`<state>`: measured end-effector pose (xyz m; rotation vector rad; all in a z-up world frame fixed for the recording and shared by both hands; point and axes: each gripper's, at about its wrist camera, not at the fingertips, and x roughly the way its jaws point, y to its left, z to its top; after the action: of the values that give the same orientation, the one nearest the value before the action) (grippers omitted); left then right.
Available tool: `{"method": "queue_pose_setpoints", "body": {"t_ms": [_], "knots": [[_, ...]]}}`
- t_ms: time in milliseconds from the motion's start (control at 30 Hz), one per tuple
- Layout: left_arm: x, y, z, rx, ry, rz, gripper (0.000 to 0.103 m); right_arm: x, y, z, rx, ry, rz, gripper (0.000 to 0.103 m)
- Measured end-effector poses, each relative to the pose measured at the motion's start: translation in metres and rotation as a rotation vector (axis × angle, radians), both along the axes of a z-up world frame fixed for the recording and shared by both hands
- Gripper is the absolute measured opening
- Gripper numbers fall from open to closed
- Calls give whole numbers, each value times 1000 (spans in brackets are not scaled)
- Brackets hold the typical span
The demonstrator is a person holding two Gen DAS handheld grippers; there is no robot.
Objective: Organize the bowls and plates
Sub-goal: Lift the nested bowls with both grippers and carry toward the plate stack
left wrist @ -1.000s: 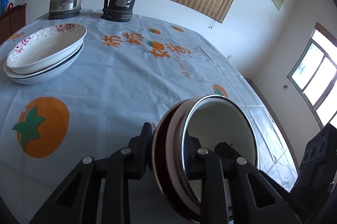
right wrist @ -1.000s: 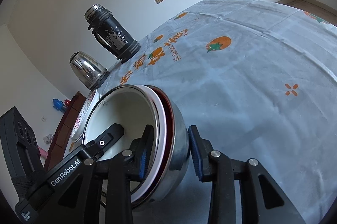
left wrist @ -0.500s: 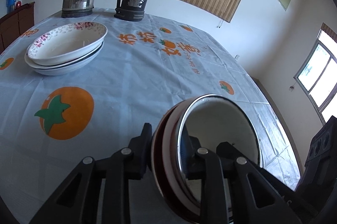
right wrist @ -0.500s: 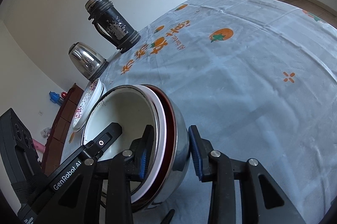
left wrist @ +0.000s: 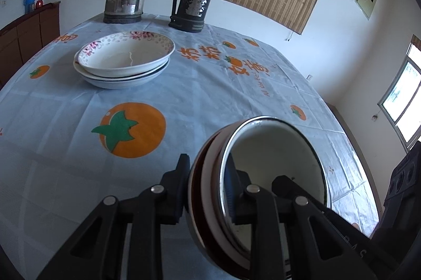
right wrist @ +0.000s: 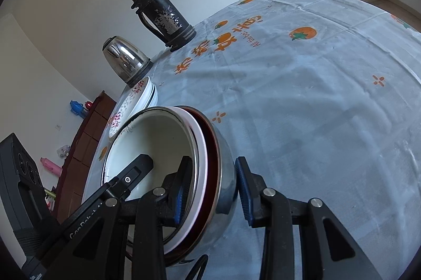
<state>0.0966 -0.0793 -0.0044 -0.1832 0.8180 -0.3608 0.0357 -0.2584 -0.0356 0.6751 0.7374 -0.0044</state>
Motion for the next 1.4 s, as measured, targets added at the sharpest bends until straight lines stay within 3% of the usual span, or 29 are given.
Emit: {"method": "queue_pose_setpoints", "body": {"t_ms": [1400], "knots": [[9,106,11,24,-15,178,23,42,105,21,-33,-26,187,37]]}}
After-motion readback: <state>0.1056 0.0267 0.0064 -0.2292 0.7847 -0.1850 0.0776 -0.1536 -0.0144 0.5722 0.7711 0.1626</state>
